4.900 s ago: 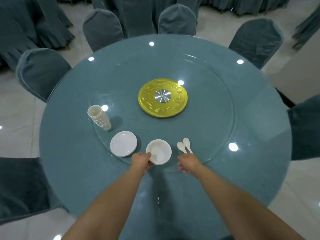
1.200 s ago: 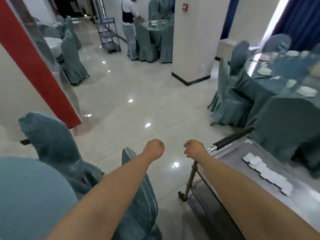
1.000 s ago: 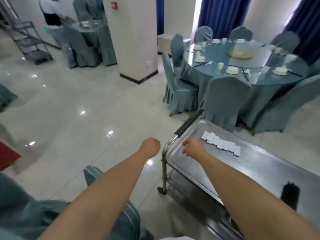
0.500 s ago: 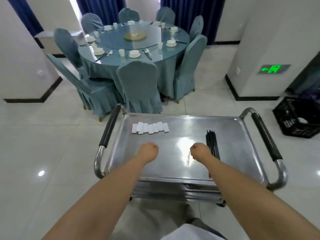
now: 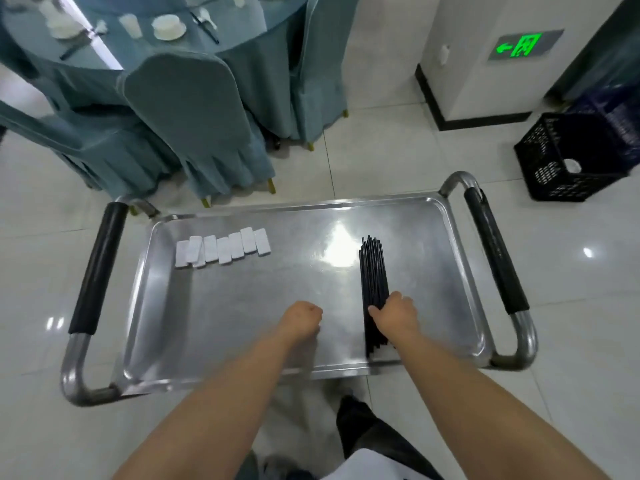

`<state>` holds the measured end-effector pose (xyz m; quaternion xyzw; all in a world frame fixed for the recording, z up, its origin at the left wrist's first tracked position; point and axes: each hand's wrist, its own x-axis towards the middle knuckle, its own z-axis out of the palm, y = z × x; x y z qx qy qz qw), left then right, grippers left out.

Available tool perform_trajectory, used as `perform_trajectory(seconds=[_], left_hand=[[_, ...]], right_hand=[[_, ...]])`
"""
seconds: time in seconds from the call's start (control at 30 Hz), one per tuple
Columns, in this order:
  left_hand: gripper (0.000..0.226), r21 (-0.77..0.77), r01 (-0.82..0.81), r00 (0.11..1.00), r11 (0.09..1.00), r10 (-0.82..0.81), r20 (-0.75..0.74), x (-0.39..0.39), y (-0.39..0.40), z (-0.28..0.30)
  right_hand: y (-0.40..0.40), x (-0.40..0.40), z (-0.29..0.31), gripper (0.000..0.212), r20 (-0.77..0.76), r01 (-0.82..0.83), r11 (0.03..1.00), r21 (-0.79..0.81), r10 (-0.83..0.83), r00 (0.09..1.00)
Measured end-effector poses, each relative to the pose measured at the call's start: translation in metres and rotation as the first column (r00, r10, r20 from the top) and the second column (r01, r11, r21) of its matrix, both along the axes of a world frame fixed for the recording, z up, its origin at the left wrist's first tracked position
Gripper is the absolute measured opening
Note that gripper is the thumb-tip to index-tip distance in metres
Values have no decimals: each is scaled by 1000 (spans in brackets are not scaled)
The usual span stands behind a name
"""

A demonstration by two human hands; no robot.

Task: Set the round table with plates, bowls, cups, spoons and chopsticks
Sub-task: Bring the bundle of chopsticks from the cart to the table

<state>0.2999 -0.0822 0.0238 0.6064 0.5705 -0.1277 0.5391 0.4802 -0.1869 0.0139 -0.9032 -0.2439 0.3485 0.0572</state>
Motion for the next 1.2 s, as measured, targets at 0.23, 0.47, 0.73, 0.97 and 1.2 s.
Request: perform_trajectory(seconds=[0.23, 0.47, 0.73, 0.97, 1.2], left_hand=[[20, -49, -99, 995, 994, 99, -14, 23, 5, -29], [21, -80, -200, 980, 977, 200, -1, 25, 12, -40], [20, -44, -249, 968, 967, 249, -16, 11, 29, -31], [20, -44, -292, 956, 955, 292, -25, 13, 40, -34], [22, -98, -304, 952, 948, 304, -18, 13, 30, -44]], right_hand=[[19, -2, -31, 68, 102, -97, 994, -53, 102, 990], [28, -1, -47, 61, 184, -201, 972, -119, 220, 958], [48, -1, -46, 66, 140, -181, 973, -141, 201, 970], [58, -1, -49, 73, 147, -223, 963, -152, 245, 958], [60, -1, -50, 85, 206, -292, 941, -169, 323, 924]])
